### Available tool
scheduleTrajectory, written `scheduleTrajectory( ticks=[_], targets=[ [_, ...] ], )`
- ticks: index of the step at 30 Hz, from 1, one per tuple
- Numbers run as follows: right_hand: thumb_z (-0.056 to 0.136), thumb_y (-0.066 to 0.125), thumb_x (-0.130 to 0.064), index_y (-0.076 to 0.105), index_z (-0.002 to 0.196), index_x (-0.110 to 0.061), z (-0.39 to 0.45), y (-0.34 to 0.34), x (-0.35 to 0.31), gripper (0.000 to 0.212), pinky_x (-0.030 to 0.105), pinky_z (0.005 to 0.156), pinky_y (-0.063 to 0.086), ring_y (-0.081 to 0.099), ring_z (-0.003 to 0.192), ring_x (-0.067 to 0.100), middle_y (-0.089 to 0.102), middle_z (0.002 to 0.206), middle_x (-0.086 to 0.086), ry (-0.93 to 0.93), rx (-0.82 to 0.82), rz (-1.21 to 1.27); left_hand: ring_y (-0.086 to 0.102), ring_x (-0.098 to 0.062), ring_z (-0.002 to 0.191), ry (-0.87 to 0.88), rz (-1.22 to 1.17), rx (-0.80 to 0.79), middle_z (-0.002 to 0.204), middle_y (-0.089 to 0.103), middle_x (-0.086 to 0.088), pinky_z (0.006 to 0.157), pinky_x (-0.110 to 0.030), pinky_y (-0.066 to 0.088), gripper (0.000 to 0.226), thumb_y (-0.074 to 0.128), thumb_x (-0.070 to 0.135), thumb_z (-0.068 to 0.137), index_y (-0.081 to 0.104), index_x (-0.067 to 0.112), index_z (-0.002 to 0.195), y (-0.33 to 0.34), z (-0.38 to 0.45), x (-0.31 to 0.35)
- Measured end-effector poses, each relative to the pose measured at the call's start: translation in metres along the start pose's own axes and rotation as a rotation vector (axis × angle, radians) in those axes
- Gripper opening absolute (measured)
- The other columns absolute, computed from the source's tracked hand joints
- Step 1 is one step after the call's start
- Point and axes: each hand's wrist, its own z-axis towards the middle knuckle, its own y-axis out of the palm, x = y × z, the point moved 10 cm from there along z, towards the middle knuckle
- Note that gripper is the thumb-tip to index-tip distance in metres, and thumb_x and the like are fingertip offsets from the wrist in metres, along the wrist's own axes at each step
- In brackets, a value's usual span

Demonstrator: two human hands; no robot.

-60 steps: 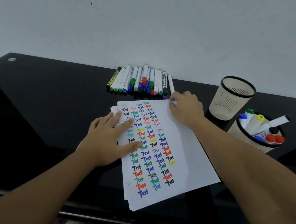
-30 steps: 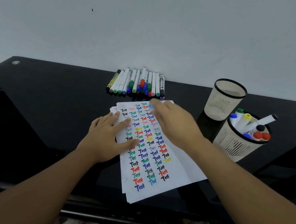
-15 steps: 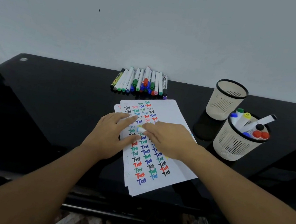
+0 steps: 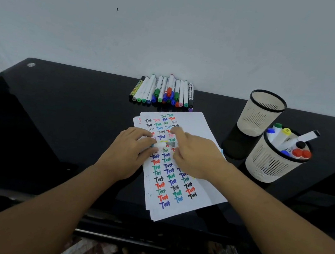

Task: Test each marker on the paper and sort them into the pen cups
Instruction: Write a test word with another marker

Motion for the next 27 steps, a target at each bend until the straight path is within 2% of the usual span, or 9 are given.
scheduleTrajectory(
  ticks=[4, 6, 9, 12, 15, 18, 20, 23, 27],
  targets=[
    [0.097, 0.05, 0.0, 0.03, 0.136, -0.041, -0.011, -0.013, 0.023, 0.06, 0.053, 0.073, 0.059, 0.068, 0.094, 0.03, 0.056, 0.124, 0.007, 0.105, 0.06, 0.22, 0.051, -0.015, 0.121, -0.049, -0.02, -0.036, 0.128, 0.062, 0.004, 0.101, -0.042, 0.046, 0.037, 0.056, 0.046, 0.1, 0.071, 0.022, 0.125, 0.004, 0.0, -0.006],
    [0.102, 0.044, -0.004, 0.052, 0.121, -0.038, -0.019, -0.019, 0.036, 0.039, 0.05, 0.084, 0.058, 0.067, 0.099, 0.024, 0.06, 0.122, 0.001, 0.16, 0.134, 0.315, 0.049, -0.013, 0.122, -0.099, -0.044, -0.073, 0.131, 0.06, 0.007, 0.103, -0.043, 0.046, 0.045, 0.049, 0.054, 0.1, 0.068, 0.026, 0.129, 0.007, -0.001, -0.011],
    [0.106, 0.039, -0.011, 0.067, 0.115, -0.034, -0.042, -0.023, 0.056, 0.037, 0.041, 0.097, 0.056, 0.07, 0.104, 0.018, 0.066, 0.122, -0.009, 0.315, 0.261, 0.772, 0.041, -0.014, 0.131, -0.154, -0.088, -0.146, 0.141, 0.052, 0.009, 0.11, -0.045, 0.042, 0.063, 0.039, 0.068, 0.095, 0.052, 0.032, 0.145, 0.009, -0.001, -0.01],
    [0.101, 0.047, 0.001, 0.059, 0.123, -0.04, -0.06, -0.01, 0.059, 0.048, 0.028, 0.097, 0.055, 0.067, 0.113, 0.011, 0.061, 0.128, -0.008, 0.318, 0.245, 1.095, 0.021, -0.023, 0.149, -0.209, -0.096, -0.35, 0.163, 0.025, 0.001, 0.121, -0.045, 0.025, 0.076, 0.044, 0.07, 0.096, 0.006, 0.05, 0.158, 0.018, -0.002, -0.002],
    [0.098, 0.062, 0.001, 0.05, 0.117, -0.036, -0.079, -0.002, 0.061, 0.044, 0.025, 0.084, 0.057, 0.07, 0.102, 0.017, 0.061, 0.114, 0.001, 0.31, 0.282, 1.074, -0.005, -0.029, 0.156, -0.196, -0.071, -0.481, 0.169, -0.016, 0.0, 0.123, -0.051, 0.01, 0.079, 0.043, 0.077, 0.09, -0.014, 0.069, 0.145, 0.02, -0.008, 0.019],
    [0.102, 0.06, -0.006, 0.05, 0.111, -0.028, -0.097, 0.003, 0.067, 0.025, 0.033, 0.082, 0.058, 0.071, 0.085, 0.014, 0.066, 0.092, -0.006, 0.371, 0.398, 1.111, -0.022, -0.026, 0.154, -0.14, -0.008, -0.497, 0.163, -0.033, 0.008, 0.123, -0.052, 0.0, 0.076, 0.038, 0.084, 0.086, -0.008, 0.072, 0.144, 0.025, -0.014, 0.038],
    [0.109, 0.053, -0.026, 0.057, 0.114, -0.029, -0.105, -0.001, 0.062, 0.007, 0.031, 0.077, 0.057, 0.066, 0.075, 0.009, 0.066, 0.085, -0.008, 0.368, 0.44, 1.125, -0.026, -0.026, 0.152, -0.166, -0.01, -0.509, 0.162, -0.035, 0.01, 0.124, -0.053, -0.003, 0.073, 0.035, 0.089, 0.082, 0.0, 0.073, 0.145, 0.032, -0.018, 0.041],
    [0.1, 0.052, -0.056, 0.068, 0.123, -0.035, -0.118, 0.001, 0.056, 0.036, 0.031, 0.082, 0.056, 0.064, 0.083, 0.004, 0.069, 0.093, -0.02, 0.373, 0.427, 1.087, -0.022, -0.028, 0.154, -0.197, 0.028, -0.505, 0.164, -0.032, 0.005, 0.125, -0.052, -0.005, 0.074, 0.028, 0.094, 0.078, 0.007, 0.073, 0.146, 0.042, -0.023, 0.04],
    [0.101, 0.065, -0.038, 0.074, 0.108, -0.03, -0.131, 0.011, 0.056, 0.014, 0.03, 0.084, 0.058, 0.07, 0.088, 0.008, 0.075, 0.093, -0.008, 0.385, 0.419, 1.072, -0.013, -0.026, 0.155, -0.185, 0.108, -0.474, 0.168, -0.02, -0.001, 0.125, -0.049, -0.005, 0.076, 0.019, 0.097, 0.078, 0.008, 0.069, 0.148, 0.044, -0.025, 0.038]
  ],
)
